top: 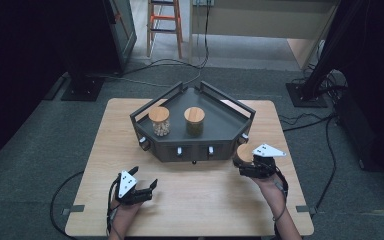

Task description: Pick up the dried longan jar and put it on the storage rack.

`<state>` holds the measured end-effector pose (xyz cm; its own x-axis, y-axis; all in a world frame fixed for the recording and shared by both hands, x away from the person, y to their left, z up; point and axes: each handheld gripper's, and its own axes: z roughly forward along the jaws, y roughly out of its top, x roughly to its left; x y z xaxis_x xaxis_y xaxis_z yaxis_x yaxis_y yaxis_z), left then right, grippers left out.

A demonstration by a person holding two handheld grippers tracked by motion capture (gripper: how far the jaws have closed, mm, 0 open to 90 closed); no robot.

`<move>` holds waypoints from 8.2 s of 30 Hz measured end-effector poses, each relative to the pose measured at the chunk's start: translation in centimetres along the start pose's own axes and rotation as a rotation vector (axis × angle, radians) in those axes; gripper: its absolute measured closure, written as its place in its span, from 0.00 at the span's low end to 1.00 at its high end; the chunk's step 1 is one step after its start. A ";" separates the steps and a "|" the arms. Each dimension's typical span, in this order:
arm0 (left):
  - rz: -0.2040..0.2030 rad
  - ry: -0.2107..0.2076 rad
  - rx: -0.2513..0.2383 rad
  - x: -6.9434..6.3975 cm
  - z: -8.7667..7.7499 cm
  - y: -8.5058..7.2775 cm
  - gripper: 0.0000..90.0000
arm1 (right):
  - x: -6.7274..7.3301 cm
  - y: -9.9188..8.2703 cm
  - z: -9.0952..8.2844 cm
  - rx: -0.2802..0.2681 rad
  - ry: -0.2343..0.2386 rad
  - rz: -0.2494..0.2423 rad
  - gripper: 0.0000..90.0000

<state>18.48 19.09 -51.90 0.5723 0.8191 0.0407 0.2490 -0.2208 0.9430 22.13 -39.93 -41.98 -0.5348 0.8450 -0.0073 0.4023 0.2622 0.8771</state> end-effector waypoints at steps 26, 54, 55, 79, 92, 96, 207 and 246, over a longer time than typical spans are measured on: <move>-0.025 -0.001 -0.003 0.2 0.0 -0.1 0.13 | -1.4 3.9 -1.0 -0.010 0.045 0.004 0.28; -0.006 0.003 -0.001 0.0 0.0 0.0 0.13 | -1.4 7.7 -1.1 -0.003 0.036 -0.025 0.28; -0.006 0.003 0.000 0.0 0.0 0.0 0.13 | -1.4 7.8 -1.0 -0.001 0.037 -0.023 0.28; -0.006 0.003 -0.001 0.0 0.0 0.0 0.13 | -1.5 9.8 0.0 -0.009 0.045 -0.039 0.28; -0.008 0.003 0.000 0.0 0.0 0.0 0.13 | -1.7 10.9 1.5 -0.013 0.048 -0.041 0.28; -0.009 0.003 -0.001 0.0 0.0 0.0 0.13 | -1.7 11.3 2.1 -0.015 0.053 -0.039 0.28; -0.007 0.004 0.013 0.0 0.1 0.2 0.13 | 0.7 6.1 3.6 -0.121 -0.020 -0.042 0.13; -0.018 -0.001 0.005 0.2 0.0 0.1 0.13 | 2.0 -0.3 0.4 -0.216 0.055 -0.018 0.13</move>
<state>18.66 19.21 -51.83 0.5684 0.8224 0.0238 0.2628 -0.2089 0.9420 21.22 -38.11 -42.47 -0.5825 0.8128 -0.0025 0.2271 0.1657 0.9597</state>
